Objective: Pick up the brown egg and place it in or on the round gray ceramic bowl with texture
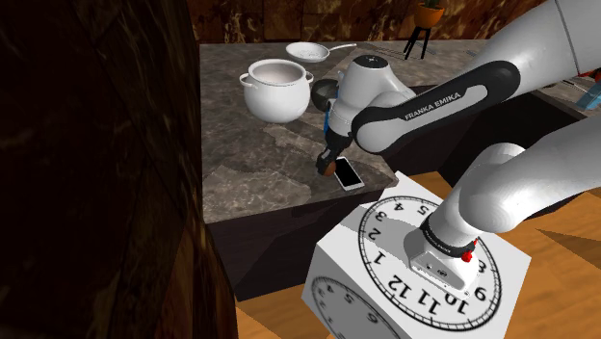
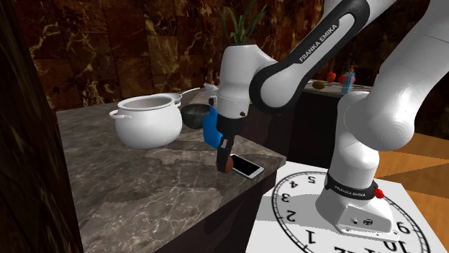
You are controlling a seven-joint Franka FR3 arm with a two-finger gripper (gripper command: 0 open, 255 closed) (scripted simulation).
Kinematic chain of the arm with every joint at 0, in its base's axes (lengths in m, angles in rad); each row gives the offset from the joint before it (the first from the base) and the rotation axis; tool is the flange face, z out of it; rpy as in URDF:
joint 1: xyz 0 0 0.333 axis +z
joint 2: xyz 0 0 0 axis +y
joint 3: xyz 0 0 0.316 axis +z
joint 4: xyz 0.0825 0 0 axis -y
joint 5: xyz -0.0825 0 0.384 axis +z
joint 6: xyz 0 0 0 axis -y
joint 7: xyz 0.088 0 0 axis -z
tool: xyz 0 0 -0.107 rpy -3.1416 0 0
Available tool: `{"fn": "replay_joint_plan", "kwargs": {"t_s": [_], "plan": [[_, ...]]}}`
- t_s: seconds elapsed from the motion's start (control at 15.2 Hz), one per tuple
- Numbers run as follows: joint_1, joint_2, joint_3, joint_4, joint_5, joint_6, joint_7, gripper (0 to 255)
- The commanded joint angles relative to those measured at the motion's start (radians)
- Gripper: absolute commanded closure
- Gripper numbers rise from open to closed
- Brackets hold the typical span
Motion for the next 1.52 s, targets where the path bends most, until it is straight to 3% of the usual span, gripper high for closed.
{"fn": "replay_joint_plan", "kwargs": {"t_s": [0.0,0.2,1.45], "plan": [[0.000,0.000,0.000,0.000,0.000,0.000,0.000,255],[0.000,0.000,0.000,0.000,0.000,0.000,0.000,255],[0.003,-0.184,-0.035,0.148,-0.011,-0.332,-0.008,255]]}}
